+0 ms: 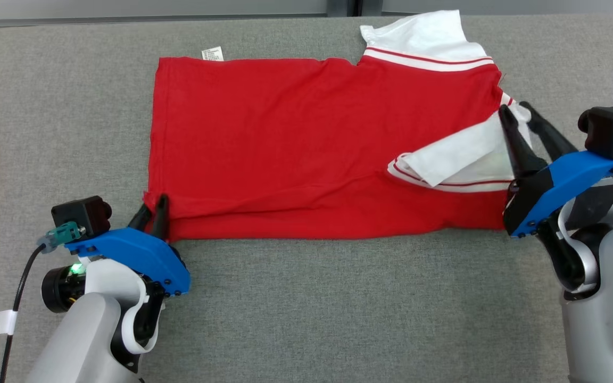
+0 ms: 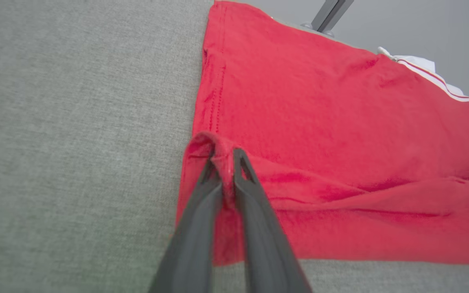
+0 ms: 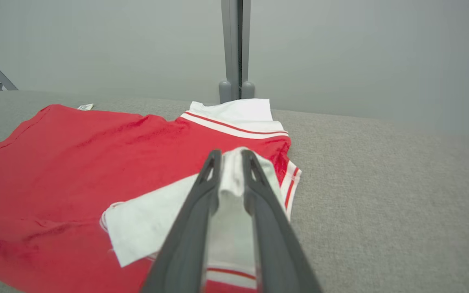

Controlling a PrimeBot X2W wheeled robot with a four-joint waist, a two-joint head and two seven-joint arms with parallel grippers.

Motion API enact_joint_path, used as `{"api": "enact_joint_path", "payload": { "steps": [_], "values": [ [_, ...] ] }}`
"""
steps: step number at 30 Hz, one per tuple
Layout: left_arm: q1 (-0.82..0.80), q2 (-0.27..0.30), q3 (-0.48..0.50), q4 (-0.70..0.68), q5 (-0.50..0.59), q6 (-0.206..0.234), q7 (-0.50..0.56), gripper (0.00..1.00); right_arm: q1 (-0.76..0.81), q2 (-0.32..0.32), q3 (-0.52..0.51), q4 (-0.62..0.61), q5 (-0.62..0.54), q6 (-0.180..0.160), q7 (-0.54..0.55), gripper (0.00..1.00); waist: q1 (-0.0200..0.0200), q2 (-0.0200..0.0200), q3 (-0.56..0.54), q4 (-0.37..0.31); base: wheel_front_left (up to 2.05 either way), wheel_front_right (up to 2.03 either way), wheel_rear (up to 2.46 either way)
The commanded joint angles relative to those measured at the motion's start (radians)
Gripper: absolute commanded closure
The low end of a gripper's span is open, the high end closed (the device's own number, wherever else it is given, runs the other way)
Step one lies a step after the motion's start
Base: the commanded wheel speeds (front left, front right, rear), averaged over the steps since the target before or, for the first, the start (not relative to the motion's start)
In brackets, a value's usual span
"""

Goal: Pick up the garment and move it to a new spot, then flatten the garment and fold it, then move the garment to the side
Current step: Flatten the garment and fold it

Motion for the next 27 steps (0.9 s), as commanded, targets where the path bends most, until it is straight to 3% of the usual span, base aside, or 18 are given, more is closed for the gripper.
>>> {"api": "enact_joint_path", "payload": {
  "steps": [1, 8, 18, 27],
  "values": [
    [-0.019, -0.003, -0.001, 0.005, 0.000, 0.001, -0.011, 0.00, -0.021, 0.003, 0.002, 0.005, 0.007, 0.000, -0.025, 0.00, -0.0001, -0.0003, -0.003, 0.002, 0.00, 0.00, 0.00],
    [0.015, 0.002, 0.006, 0.027, 0.012, 0.012, -0.052, 0.00, -0.023, 0.002, 0.013, 0.050, 0.044, 0.000, -0.137, 0.00, -0.0001, -0.0003, -0.047, 0.010, 0.00, 0.00, 0.00],
    [0.077, 0.006, -0.030, 0.046, 0.039, 0.032, -0.061, 0.00, 0.129, 0.028, -0.110, 0.120, -0.006, 0.000, -0.017, 0.00, -0.0001, -0.0003, -0.105, 0.008, 0.00, 0.00, 0.00],
    [0.045, 0.008, -0.062, 0.113, 0.077, 0.048, -0.069, 0.00, 0.140, 0.043, -0.149, 0.241, -0.007, 0.000, -0.040, 0.00, -0.0001, -0.0003, -0.076, -0.017, 0.00, 0.00, 0.00]
  ]
}}
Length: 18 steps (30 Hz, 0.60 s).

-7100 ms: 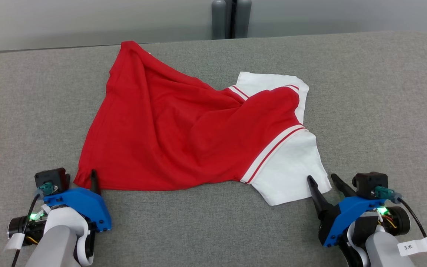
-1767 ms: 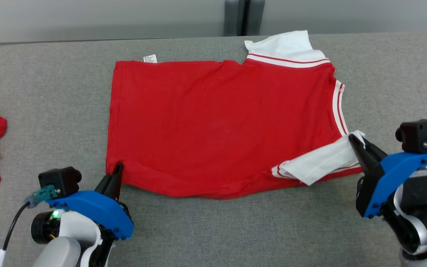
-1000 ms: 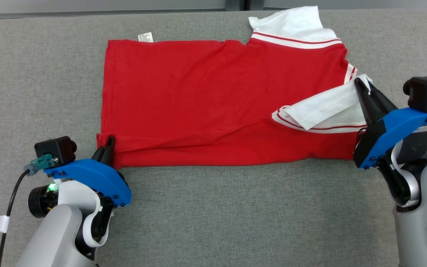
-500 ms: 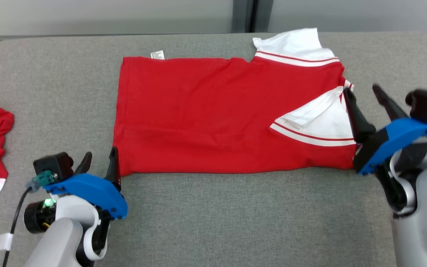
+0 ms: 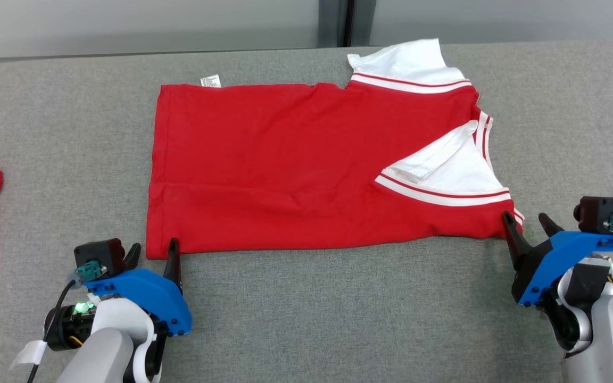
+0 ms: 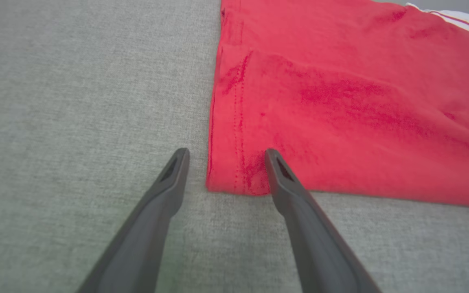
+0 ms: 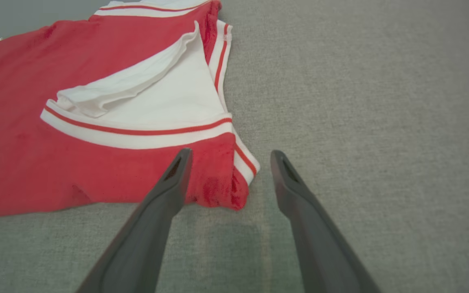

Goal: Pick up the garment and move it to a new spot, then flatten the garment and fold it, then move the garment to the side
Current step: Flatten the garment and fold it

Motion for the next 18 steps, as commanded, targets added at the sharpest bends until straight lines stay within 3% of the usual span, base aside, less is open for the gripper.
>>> {"api": "enact_joint_path", "payload": {
  "steps": [1, 12, 13, 14, 15, 16, 18],
  "values": [
    [-0.024, 0.001, -0.005, 0.009, 0.006, -0.003, -0.004, 0.00, -0.014, -0.001, 0.000, 0.029, -0.002, 0.000, -0.011, 0.00, 0.0000, 0.0001, 0.007, 0.000, 0.00, 0.00, 0.00],
    [-0.060, -0.023, -0.033, 0.073, 0.001, -0.035, 0.006, 0.00, -0.090, 0.001, 0.004, 0.239, 0.021, 0.000, -0.083, 0.00, 0.0000, 0.0001, 0.044, 0.003, 0.00, 0.00, 0.00],
    [-0.063, -0.026, -0.038, 0.079, -0.005, -0.042, 0.015, 0.00, -0.097, 0.001, 0.010, 0.252, 0.026, 0.000, -0.088, 0.49, 0.0000, 0.0001, 0.046, 0.003, 0.00, 0.00, 0.00],
    [-0.065, -0.029, -0.040, 0.083, -0.009, -0.049, 0.018, 0.12, -0.101, 0.001, 0.021, 0.265, 0.019, 0.000, -0.087, 1.00, 0.0000, 0.0001, 0.048, 0.003, 0.00, 0.00, 0.00],
    [-0.066, -0.031, -0.041, 0.084, -0.011, -0.054, 0.014, 0.79, -0.102, 0.003, 0.027, 0.274, 0.015, 0.000, -0.087, 1.00, 0.0000, 0.0001, 0.049, 0.003, 0.00, 0.00, 0.00],
    [-0.068, -0.030, -0.044, 0.087, -0.011, -0.059, 0.014, 1.00, -0.103, 0.004, 0.031, 0.281, 0.013, 0.000, -0.090, 1.00, 0.0000, 0.0001, 0.049, 0.003, 0.00, 0.00, 0.00],
    [-0.070, -0.033, -0.043, 0.096, -0.016, -0.063, 0.010, 1.00, -0.104, 0.003, 0.034, 0.283, 0.007, 0.000, -0.098, 1.00, 0.0000, 0.0001, 0.047, 0.003, 0.00, 0.00, 0.00]
  ]
}}
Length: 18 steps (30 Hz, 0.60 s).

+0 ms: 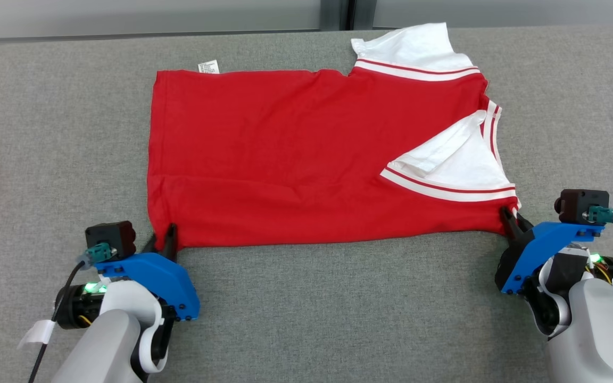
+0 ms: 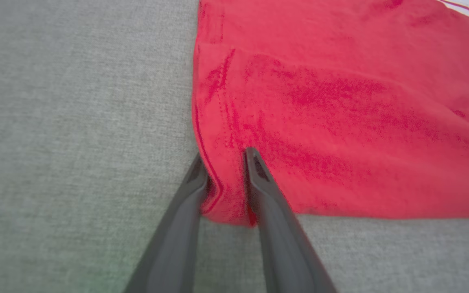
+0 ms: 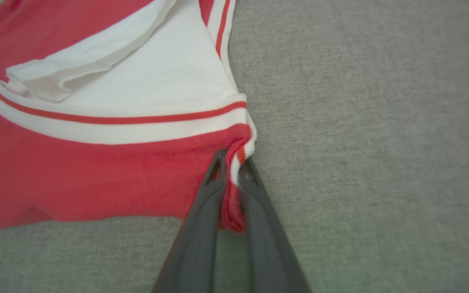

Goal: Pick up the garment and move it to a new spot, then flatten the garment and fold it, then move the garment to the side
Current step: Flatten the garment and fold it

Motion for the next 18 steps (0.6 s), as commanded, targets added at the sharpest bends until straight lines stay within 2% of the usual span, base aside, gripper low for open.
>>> {"api": "enact_joint_path", "payload": {
  "steps": [1, 8, 18],
  "values": [
    [0.007, -0.009, -0.009, 0.021, -0.007, -0.005, 0.003, 1.00, 0.011, 0.007, 0.007, 0.014, -0.008, 0.001, -0.006, 1.00, 0.0000, 0.0001, -0.004, 0.000, 0.00, 0.00, 0.00],
    [0.054, 0.013, 0.022, -0.040, -0.019, 0.008, -0.048, 1.00, 0.069, 0.003, -0.007, -0.090, 0.026, 0.001, -0.028, 1.00, 0.0000, 0.0001, -0.060, 0.001, 0.00, 0.00, 0.00],
    [0.217, 0.046, 0.007, -0.223, -0.041, 0.071, 0.019, 1.00, 0.302, 0.003, -0.041, -0.327, 0.110, 0.000, 0.092, 1.00, 0.0000, 0.0001, -0.150, 0.014, 0.00, 0.00, 0.00]
  ]
}}
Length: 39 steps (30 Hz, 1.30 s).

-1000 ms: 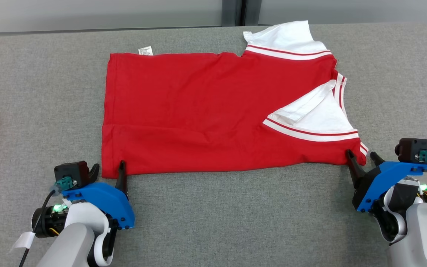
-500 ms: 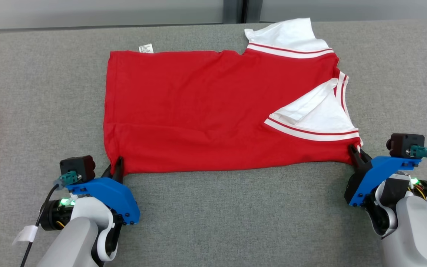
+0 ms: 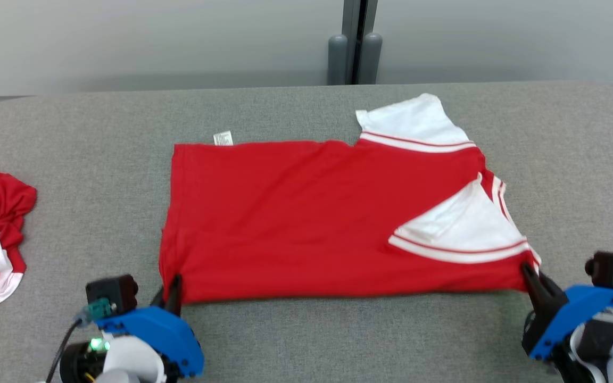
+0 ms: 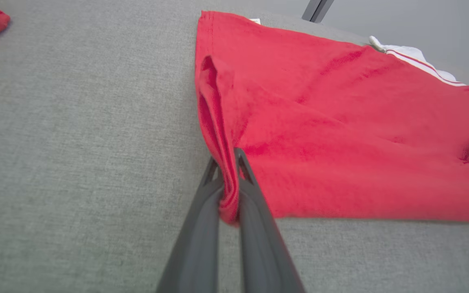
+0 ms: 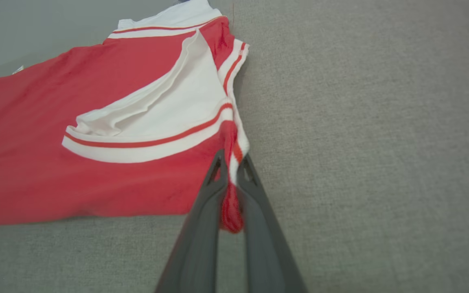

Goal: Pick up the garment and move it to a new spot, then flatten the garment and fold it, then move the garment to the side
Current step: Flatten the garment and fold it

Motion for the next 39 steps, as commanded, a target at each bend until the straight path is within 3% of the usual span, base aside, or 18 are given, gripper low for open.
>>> {"api": "enact_joint_path", "payload": {
  "steps": [1, 7, 14, 15, 16, 17, 25, 29, 33, 39],
  "values": [
    [0.039, 0.006, -0.003, -0.025, -0.008, 0.013, 0.015, 1.00, 0.053, -0.003, -0.008, -0.038, 0.024, 0.000, 0.023, 1.00, 0.0002, 0.0000, -0.010, -0.003, 0.00, 0.00, 0.00],
    [0.145, 0.035, -0.001, -0.092, -0.035, 0.057, 0.062, 1.00, 0.192, -0.003, 0.007, -0.160, 0.073, 0.000, 0.103, 1.00, 0.0002, 0.0000, -0.016, -0.005, 0.00, 0.00, 0.00],
    [0.193, 0.047, 0.010, -0.126, -0.053, 0.088, 0.092, 1.00, 0.241, -0.003, 0.023, -0.209, 0.074, 0.000, 0.148, 1.00, 0.0002, 0.0000, -0.019, -0.009, 0.00, 0.00, 0.00],
    [0.198, 0.048, 0.010, -0.127, -0.057, 0.092, 0.100, 0.95, 0.247, -0.002, 0.029, -0.210, 0.075, 0.000, 0.158, 0.56, 0.0002, 0.0000, -0.020, -0.010, 0.00, 0.00, 0.00],
    [0.197, 0.048, 0.013, -0.131, -0.060, 0.095, 0.102, 0.57, 0.251, -0.003, 0.029, -0.212, 0.078, 0.000, 0.162, 0.00, 0.0002, 0.0000, -0.021, -0.011, 0.00, 0.00, 0.00],
    [0.195, 0.050, 0.014, -0.133, -0.058, 0.096, 0.100, 0.00, 0.252, -0.003, 0.031, -0.217, 0.081, 0.000, 0.164, 0.00, 0.0002, 0.0000, -0.022, -0.011, 0.00, 0.00, 0.00],
    [0.201, 0.059, 0.025, -0.162, -0.083, 0.105, 0.125, 0.00, 0.216, -0.003, 0.014, -0.265, 0.038, 0.000, 0.163, 0.00, 0.0002, 0.0000, -0.024, -0.019, 0.00, 0.00, 0.00],
    [0.119, 0.098, 0.042, -0.200, -0.092, 0.081, 0.173, 0.00, 0.127, -0.002, 0.030, -0.296, -0.021, 0.000, 0.198, 0.00, 0.0002, 0.0000, -0.015, -0.017, 0.00, 0.00, 0.00],
    [0.010, 0.143, 0.050, -0.197, -0.115, 0.033, 0.260, 0.00, 0.001, -0.003, 0.072, -0.285, -0.056, 0.000, 0.257, 0.00, 0.0002, 0.0000, -0.002, -0.023, 0.00, 0.00, 0.00],
    [-0.228, 0.222, 0.046, -0.129, -0.172, -0.077, 0.465, 0.00, -0.268, -0.045, 0.179, -0.196, -0.044, 0.000, 0.339, 0.00, 0.0002, 0.0000, 0.049, -0.049, 0.00, 0.00, 0.00]
  ]
}}
